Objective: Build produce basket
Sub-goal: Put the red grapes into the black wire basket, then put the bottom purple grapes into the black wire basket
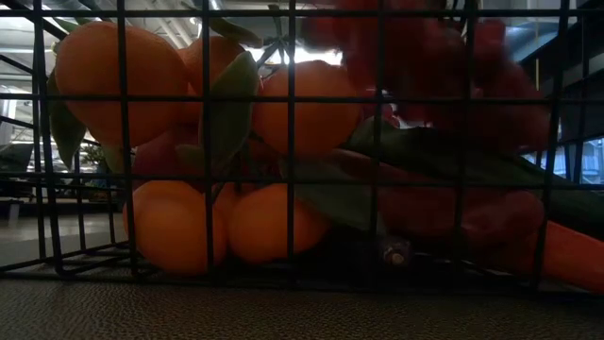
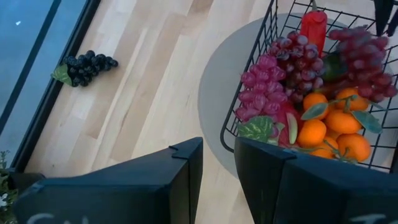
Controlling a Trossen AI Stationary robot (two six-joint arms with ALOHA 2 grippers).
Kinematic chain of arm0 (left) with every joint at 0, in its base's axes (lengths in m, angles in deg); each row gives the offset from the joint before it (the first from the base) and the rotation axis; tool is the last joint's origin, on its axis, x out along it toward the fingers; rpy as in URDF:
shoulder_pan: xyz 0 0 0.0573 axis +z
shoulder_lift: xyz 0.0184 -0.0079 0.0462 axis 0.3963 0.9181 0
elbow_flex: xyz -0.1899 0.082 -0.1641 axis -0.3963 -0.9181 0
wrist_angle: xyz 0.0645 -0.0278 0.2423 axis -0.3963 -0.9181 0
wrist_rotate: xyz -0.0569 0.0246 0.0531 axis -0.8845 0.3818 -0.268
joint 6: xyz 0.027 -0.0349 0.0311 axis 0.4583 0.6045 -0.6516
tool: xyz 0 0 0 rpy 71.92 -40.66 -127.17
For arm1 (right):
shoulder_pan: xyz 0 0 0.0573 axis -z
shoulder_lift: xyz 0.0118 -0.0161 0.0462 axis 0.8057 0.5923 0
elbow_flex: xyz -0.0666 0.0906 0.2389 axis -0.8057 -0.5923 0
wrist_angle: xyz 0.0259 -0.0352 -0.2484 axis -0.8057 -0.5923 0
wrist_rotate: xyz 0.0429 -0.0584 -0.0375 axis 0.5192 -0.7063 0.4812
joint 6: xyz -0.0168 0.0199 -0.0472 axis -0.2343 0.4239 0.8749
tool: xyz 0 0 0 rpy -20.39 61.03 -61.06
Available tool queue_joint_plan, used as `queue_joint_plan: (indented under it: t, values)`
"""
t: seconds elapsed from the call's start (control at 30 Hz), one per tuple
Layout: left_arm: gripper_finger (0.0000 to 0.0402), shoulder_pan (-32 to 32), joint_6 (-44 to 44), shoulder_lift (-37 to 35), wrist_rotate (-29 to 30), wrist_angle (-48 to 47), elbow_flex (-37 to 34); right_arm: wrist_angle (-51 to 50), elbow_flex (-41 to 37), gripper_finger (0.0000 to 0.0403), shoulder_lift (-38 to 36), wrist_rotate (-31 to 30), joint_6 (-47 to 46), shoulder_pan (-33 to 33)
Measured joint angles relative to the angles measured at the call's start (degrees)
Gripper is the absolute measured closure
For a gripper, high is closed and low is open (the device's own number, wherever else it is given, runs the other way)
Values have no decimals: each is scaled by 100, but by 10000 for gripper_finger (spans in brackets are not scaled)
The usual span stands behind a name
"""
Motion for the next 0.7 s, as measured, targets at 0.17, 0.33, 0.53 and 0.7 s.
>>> queue_joint_plan:
  t: [0.17,0.33,0.53,0.7]
  values:
    - [320,3,0,0,-4,0,0,2,0,385,0,-28,-145,0]
    - [320,3,3,0,-4,0,0,2,0,344,0,84,-93,0]
    - [320,3,3,0,-4,0,0,2,0,318,-22,511,198,48]
    - [320,3,46,0,-4,1,0,-46,18,327,-75,631,613,197]
